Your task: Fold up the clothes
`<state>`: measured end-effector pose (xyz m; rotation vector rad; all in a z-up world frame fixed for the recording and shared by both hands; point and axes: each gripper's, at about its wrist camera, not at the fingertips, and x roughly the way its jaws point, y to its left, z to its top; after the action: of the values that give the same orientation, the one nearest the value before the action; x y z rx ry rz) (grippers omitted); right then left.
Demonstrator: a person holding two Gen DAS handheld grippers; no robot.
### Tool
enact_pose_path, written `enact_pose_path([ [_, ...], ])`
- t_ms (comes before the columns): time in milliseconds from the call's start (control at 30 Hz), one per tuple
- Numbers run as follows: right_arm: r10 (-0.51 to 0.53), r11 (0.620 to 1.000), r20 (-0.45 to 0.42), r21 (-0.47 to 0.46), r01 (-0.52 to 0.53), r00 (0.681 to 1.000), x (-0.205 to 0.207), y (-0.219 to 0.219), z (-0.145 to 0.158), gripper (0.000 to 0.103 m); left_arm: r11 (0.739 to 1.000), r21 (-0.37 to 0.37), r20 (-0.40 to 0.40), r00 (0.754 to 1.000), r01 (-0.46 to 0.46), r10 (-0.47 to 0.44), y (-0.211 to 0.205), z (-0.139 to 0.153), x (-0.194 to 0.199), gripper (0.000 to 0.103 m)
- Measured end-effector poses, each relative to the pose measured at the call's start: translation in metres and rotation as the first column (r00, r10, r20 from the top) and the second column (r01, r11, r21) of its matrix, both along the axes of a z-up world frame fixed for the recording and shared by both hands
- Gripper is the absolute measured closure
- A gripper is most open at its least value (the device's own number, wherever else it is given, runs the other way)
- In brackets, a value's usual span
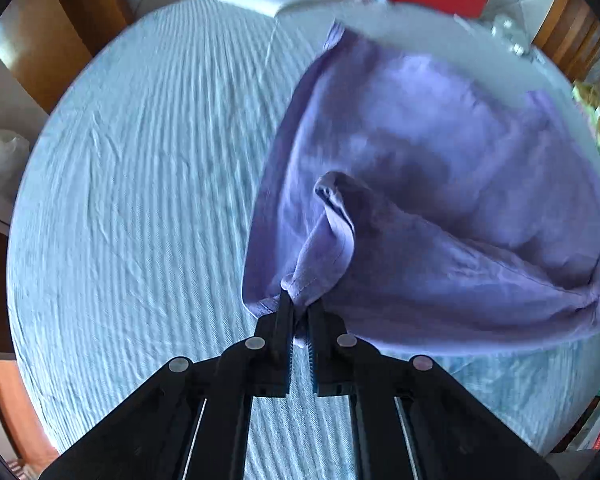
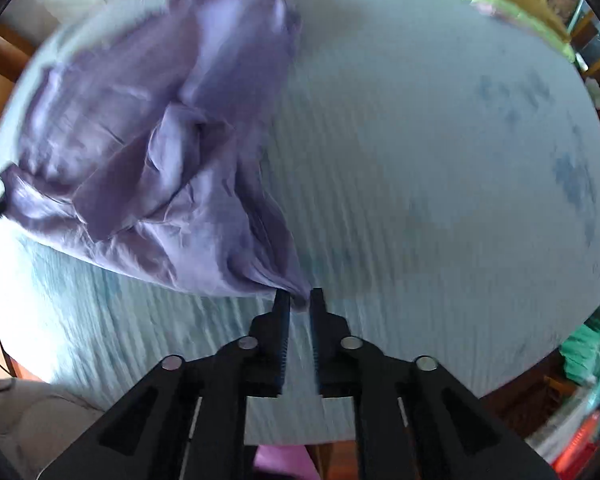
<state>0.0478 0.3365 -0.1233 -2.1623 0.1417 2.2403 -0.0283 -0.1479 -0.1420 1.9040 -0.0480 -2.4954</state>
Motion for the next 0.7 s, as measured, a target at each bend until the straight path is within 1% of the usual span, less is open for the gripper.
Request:
enact_pose_path([
  [67,-0.021,0.999,-0.059,-0.029,0.02,0.998,-0.001,0.002,0.018,0.078,1.0,0.012,-0.006,1.0,0.018,-0.018,0.003,0.006,0.004,0.093],
  [133,-0.044,0.998,-0.118,-0.059,0.038,0.992,-0.003,0.005,0.037,0.077,0.999,0.02,-0.039,0.999,0.032,-0.032,0.004,0.02,0.011,0.087],
  [167,-0.056,0.996,-0.146,-0.075,0.046,0.988,-0.003,0.006,0.046,0.075,0.999,0.026,-0.065,0.997,0.039,-0.037,0.005,0.029,0.013,0.084],
  [200,-0.069,0.994,-0.175,-0.091,0.054,0.982,-0.004,0.007,0.055,0.068,0.998,0.033,-0.093,0.995,0.046,-0.042,0.006,0.038,0.015,0.076],
  [233,-0.081,0.992,-0.203,-0.107,0.06,0.976,-0.005,0.008,0.065,0.064,0.998,0.031,-0.122,0.991,0.051,-0.047,0.007,0.047,0.016,0.065],
  [267,-0.071,0.991,-0.22,-0.125,0.044,0.973,-0.011,0.002,0.066,0.059,0.998,0.025,-0.143,0.988,0.061,-0.057,0.009,0.051,0.015,0.062],
  [300,-0.061,0.989,-0.237,-0.144,0.027,0.97,-0.017,-0.003,0.068,0.059,0.997,0.018,-0.161,0.984,0.073,-0.069,0.012,0.054,0.013,0.06],
  [333,-0.044,0.989,-0.236,-0.146,0.01,0.971,-0.021,-0.009,0.063,0.059,0.996,0.01,-0.18,0.98,0.085,-0.081,0.015,0.057,0.011,0.06],
  [433,-0.022,0.985,-0.222,-0.17,-0.017,0.975,-0.034,-0.024,0.05,0.059,0.992,-0.002,-0.179,0.976,0.123,-0.121,0.025,0.052,0.0,0.06],
  [500,-0.007,0.984,-0.212,-0.176,-0.031,0.977,-0.039,-0.032,0.041,0.059,0.991,-0.018,-0.16,0.978,0.13,-0.131,0.027,0.044,-0.006,0.06],
  [533,-0.005,0.984,-0.208,-0.174,-0.032,0.978,-0.041,-0.035,0.035,0.059,0.992,-0.01,-0.142,0.982,0.125,-0.125,0.026,0.038,-0.011,0.06],
  [600,-0.004,0.983,-0.204,-0.18,-0.033,0.979,-0.043,-0.036,0.032,0.059,0.994,0.001,-0.106,0.989,0.108,-0.107,0.026,0.023,-0.018,0.06],
  [633,-0.004,0.983,-0.207,-0.181,-0.034,0.978,-0.045,-0.038,0.031,0.059,0.995,0.001,-0.089,0.991,0.097,-0.097,0.026,0.014,-0.021,0.068],
  [667,-0.008,0.984,-0.205,-0.176,-0.029,0.979,-0.048,-0.04,0.027,0.059,0.996,0.005,-0.076,0.993,0.088,-0.087,0.025,0.009,-0.023,0.082],
  [700,-0.012,0.985,-0.204,-0.171,-0.024,0.979,-0.05,-0.041,0.024,0.059,0.997,0.015,-0.065,0.995,0.074,-0.073,0.023,0.006,-0.024,0.099],
])
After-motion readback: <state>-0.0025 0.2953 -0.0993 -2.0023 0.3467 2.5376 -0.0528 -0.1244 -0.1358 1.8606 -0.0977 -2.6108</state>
